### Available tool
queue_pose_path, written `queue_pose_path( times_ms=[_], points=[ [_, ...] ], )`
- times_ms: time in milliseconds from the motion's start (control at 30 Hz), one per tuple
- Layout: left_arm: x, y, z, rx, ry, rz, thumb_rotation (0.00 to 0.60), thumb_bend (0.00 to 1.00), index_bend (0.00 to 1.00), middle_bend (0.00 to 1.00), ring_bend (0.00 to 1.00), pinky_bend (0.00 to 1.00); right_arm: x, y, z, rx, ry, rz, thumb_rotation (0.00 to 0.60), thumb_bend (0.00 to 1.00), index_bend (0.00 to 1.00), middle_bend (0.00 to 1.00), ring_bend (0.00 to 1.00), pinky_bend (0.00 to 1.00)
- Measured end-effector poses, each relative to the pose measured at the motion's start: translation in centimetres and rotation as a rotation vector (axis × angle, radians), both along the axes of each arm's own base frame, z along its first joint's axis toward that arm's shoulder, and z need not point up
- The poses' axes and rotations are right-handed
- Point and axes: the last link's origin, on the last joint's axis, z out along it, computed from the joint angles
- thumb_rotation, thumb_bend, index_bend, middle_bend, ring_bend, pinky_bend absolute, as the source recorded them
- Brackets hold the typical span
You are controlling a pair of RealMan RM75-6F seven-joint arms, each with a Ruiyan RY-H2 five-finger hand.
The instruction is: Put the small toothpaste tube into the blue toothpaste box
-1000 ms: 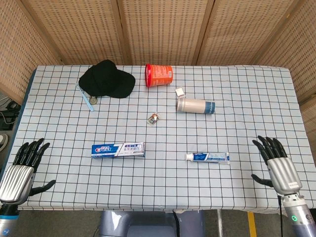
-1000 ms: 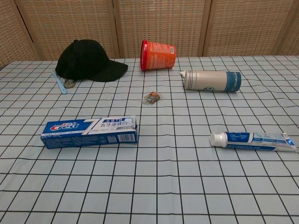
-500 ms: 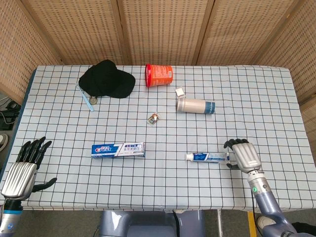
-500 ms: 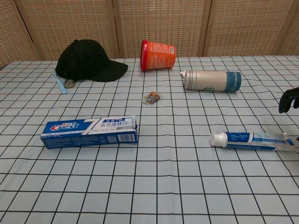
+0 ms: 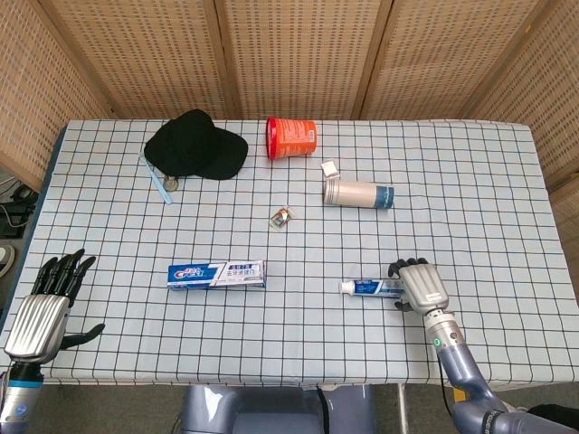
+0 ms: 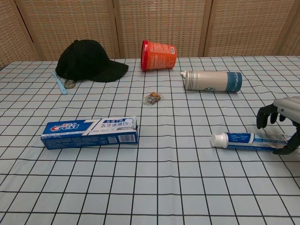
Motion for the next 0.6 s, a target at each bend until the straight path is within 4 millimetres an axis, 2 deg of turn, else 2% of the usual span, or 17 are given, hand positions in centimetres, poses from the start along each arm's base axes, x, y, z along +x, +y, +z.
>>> queue_pose_path(
  times_ms=[333,600],
  points=[
    [0.0,0.1,-0.1,-0.001,0.002,0.004,0.6,0.0,0.0,0.0,0.0,0.0,0.2,-0.8,-1.1,0.019,0.022,-0.025,0.6,0.23,0.46,0.48,0.39,0.39],
    [-0.1,0.2,-0.1,0.002,0.003,0.006,0.6,0.0,0.0,0.0,0.0,0.0,0.1,-1.1,-1.4,0.045,0.046,-0.034,0.6,0.32,0.55,0.56,0.48,0.46]
  ],
)
